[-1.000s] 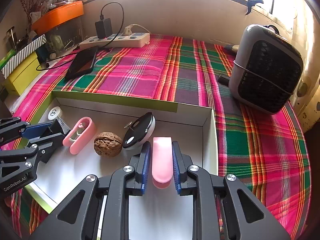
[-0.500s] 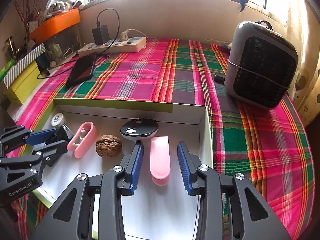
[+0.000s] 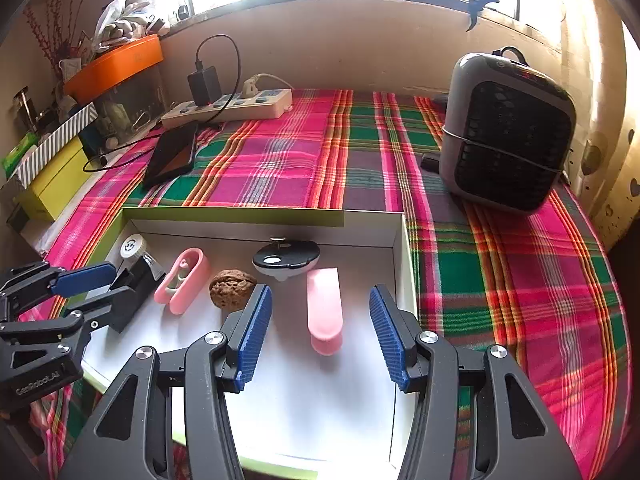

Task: Organize objects
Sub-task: 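Withdraw both grippers from the box toward the green-and-white item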

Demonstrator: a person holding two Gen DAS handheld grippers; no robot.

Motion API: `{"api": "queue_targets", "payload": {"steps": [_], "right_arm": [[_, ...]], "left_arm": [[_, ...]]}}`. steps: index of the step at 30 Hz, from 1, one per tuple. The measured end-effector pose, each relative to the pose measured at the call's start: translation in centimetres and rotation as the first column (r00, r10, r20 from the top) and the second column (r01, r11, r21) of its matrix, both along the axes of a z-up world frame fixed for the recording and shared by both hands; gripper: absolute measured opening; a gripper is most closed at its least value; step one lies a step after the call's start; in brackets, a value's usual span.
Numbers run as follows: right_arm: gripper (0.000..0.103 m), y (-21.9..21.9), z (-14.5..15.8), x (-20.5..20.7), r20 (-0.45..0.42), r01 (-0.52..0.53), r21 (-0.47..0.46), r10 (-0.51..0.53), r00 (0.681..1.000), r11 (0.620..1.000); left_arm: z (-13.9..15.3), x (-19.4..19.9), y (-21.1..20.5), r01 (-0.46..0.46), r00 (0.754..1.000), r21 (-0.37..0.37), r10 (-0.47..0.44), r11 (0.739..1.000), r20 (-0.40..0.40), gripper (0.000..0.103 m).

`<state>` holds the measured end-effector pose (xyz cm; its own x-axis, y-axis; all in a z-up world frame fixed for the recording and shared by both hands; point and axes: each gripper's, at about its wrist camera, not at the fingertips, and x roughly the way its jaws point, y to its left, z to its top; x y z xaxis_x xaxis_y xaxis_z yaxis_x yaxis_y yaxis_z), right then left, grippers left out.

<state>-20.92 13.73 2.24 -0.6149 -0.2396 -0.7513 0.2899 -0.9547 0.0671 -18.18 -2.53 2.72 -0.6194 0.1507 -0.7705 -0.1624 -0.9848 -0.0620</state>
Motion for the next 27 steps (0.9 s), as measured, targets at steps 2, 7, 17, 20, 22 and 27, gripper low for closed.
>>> {"api": "queue_targets", "payload": {"steps": [2, 7, 17, 20, 22, 27], "right_arm": [[0.052, 0.1, 0.4, 0.5, -0.011, -0.001, -0.008, 0.001, 1.000, 1.000], [0.052, 0.1, 1.2, 1.8, -0.031, -0.002, -0.009, 0.001, 1.000, 1.000], [0.052, 1.1, 2.3, 5.6, -0.064, 0.004, -0.034, -0.006, 0.998, 0.999], [0.052, 1.5, 2.5, 6.8, -0.079, 0.011, -0.032, -0.013, 0.997, 0.999], [0.052, 1.7, 2.7, 7.6, -0.087, 0.008, -0.037, -0.011, 0.996, 0.999], [0.052, 2.3, 2.8, 9.4, -0.102, 0.014, -0.035, -0.018, 0.995, 0.999]], "left_arm": [[0.2, 0.5, 0.1, -0.001, 1.000, 0.007, 0.001, 1.000, -0.005, 0.037], [0.8, 1.9, 0.3, 0.002, 1.000, 0.017, -0.001, 1.000, -0.020, 0.037], [1.7, 5.4, 1.0, -0.006, 0.998, -0.007, 0.006, 1.000, -0.061, 0.037], [1.9, 6.5, 1.3, -0.002, 0.997, -0.004, 0.002, 1.000, -0.074, 0.037], [2.0, 7.1, 1.5, 0.002, 0.997, -0.007, -0.003, 1.000, -0.081, 0.037], [1.9, 8.7, 2.1, 0.011, 0.995, -0.015, -0.012, 1.000, -0.096, 0.037]]}}
